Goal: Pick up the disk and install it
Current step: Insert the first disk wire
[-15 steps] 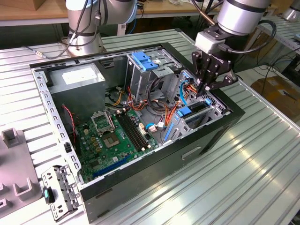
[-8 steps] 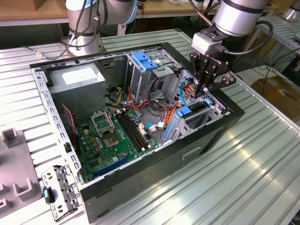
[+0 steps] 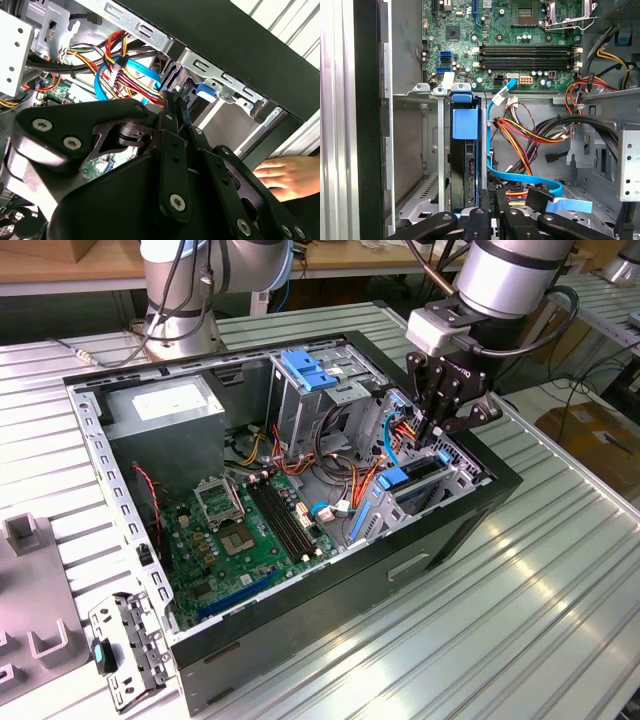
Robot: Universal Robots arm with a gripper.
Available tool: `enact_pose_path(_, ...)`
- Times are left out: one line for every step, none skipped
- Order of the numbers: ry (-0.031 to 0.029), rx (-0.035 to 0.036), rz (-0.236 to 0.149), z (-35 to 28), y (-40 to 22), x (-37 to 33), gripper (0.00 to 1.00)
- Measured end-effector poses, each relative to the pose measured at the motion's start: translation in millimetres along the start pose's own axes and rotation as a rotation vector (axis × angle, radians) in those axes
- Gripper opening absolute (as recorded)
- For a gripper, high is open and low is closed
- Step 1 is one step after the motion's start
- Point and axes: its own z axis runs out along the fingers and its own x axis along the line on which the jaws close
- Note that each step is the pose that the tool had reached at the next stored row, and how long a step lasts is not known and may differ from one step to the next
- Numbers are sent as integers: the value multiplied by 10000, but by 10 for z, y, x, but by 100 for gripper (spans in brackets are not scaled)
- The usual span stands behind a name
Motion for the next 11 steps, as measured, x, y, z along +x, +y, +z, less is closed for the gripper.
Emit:
enact_pose_path(-1, 0, 0, 0, 0, 0, 16)
enact_pose_path(-1, 0, 0, 0, 0, 0, 16)
enact_pose_path(-2, 0, 0, 0, 0, 0, 16)
enact_pose_path(-2, 1, 0, 0, 0, 0, 16)
enact_pose_path(-2, 4, 0, 0, 0, 0, 16)
enact_pose_path(-2, 11, 0, 0, 0, 0, 16)
enact_pose_path(-3, 14, 0, 0, 0, 0, 16)
enact_pose_path(-2, 16, 0, 0, 0, 0, 16)
enact_pose_path(-2, 17, 1, 0, 0, 0, 16)
enact_pose_path(-2, 18, 1, 0, 1, 0, 16)
enact_pose_path(-2, 18, 1, 0, 0, 0, 16)
